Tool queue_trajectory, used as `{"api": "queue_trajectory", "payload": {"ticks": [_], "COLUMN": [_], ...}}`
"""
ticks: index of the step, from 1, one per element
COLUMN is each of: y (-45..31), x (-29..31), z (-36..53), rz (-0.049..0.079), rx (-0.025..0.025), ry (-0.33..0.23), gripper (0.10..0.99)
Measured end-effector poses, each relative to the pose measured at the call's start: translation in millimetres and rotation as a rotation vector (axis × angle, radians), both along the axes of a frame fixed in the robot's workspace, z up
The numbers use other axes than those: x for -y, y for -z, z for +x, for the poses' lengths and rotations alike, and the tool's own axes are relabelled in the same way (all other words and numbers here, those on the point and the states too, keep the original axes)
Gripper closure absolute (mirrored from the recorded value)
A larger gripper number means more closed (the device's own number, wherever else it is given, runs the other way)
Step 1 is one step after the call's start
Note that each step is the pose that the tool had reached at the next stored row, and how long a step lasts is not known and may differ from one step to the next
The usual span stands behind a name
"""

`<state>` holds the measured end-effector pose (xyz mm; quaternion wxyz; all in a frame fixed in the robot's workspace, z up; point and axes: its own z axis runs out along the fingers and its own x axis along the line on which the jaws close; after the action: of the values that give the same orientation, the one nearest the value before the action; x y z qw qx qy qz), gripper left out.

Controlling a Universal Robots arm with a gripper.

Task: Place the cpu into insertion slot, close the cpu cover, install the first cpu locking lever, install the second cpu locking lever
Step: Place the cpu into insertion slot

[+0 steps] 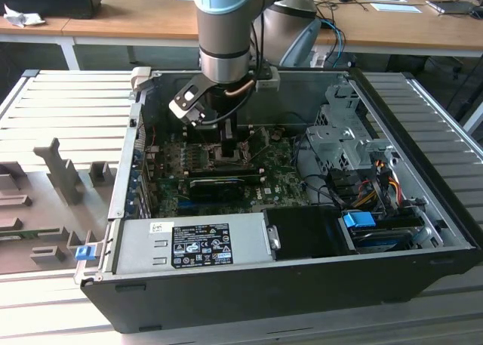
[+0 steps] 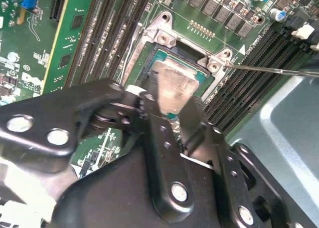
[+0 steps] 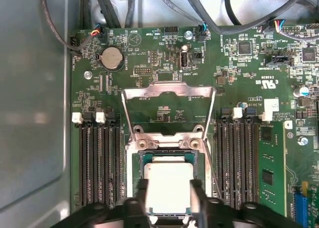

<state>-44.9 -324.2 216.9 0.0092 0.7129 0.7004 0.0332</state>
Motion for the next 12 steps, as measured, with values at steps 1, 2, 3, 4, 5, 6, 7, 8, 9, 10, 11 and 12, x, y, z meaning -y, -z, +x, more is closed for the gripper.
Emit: {"api": "queue_trajectory", "payload": {"ticks": [1, 2, 3, 4, 5, 6, 7, 8, 9, 10, 11, 12], "y": [0.0, 0.0, 0.0, -0.7, -1.2, -1.8, -3.2, -4.0, -4.9, -6.5, -8.8, -10.2], "x": [0.7, 1.2, 1.5, 1.6, 1.7, 1.7, 1.7, 1.7, 1.7, 1.7, 1.7, 1.7], "z": [0.0, 0.0, 0.0, 0.0, 0.0, 0.0, 0.0, 0.0, 0.0, 0.0, 0.0, 0.0], "rz": [0.000, 0.000, 0.000, 0.000, 0.000, 0.000, 0.000, 0.000, 0.000, 0.000, 0.000, 0.000], "rx": [-0.0001, -0.0001, -0.0001, -0.0001, -0.0002, -0.0003, -0.0006, -0.0006, -0.0006, -0.0009, -0.0011, -0.0012], "ry": [0.000, 0.000, 0.000, 0.000, 0.000, 0.000, 0.000, 0.000, 0.000, 0.000, 0.000, 0.000], "gripper": [0.690, 0.690, 0.808, 0.929, 0.929, 0.980, 0.980, 0.980, 0.980, 0.980, 0.980, 0.980]}}
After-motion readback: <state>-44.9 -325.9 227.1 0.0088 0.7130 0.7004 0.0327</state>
